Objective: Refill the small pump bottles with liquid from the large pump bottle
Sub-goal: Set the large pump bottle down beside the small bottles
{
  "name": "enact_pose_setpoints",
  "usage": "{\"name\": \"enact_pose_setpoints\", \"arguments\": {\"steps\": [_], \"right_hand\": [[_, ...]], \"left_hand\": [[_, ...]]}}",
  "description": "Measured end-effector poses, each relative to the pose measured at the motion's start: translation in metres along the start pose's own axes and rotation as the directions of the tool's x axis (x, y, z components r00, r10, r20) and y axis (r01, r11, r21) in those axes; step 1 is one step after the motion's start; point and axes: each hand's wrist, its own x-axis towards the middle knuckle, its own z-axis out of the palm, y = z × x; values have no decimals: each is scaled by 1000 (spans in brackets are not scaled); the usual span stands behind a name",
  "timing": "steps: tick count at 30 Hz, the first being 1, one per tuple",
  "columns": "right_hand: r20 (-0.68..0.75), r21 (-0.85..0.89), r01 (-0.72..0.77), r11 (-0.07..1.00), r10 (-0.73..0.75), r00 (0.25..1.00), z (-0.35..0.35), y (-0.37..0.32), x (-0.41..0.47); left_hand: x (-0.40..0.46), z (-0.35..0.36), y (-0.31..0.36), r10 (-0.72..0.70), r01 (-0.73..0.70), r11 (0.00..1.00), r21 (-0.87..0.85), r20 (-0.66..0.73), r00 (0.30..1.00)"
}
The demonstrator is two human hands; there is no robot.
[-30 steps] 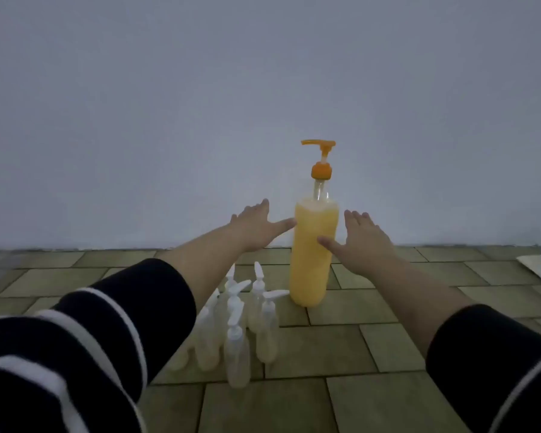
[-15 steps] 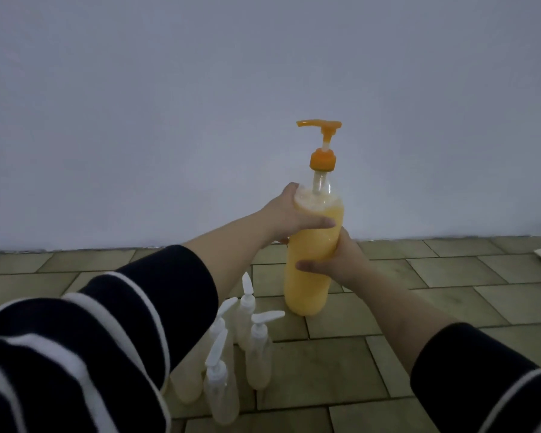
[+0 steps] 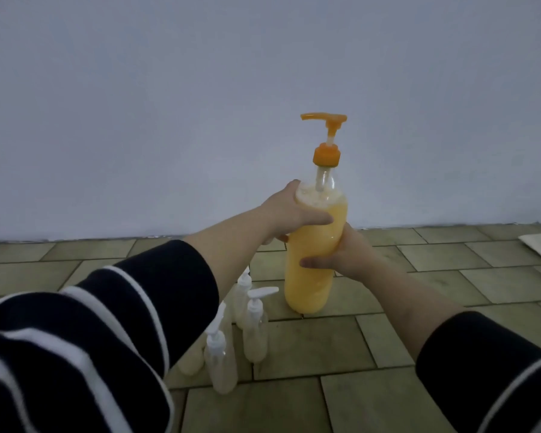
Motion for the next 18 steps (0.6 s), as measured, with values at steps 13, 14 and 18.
{"name": "enact_pose_setpoints", "arguments": {"steps": [13, 14, 18], "right_hand": [[-10, -26, 18, 999, -19, 1000, -15, 4, -70], [-9, -26, 17, 1000, -17, 1000, -16, 5, -75], [-5, -25, -4, 1000, 4, 1000, -17, 6, -92]], "left_hand": [[-60, 27, 20, -6, 5, 1000, 16, 87, 996], [-64, 29, 22, -6, 6, 1000, 10, 94, 996], [-79, 35, 24, 2, -4, 1000, 13, 116, 993]]}}
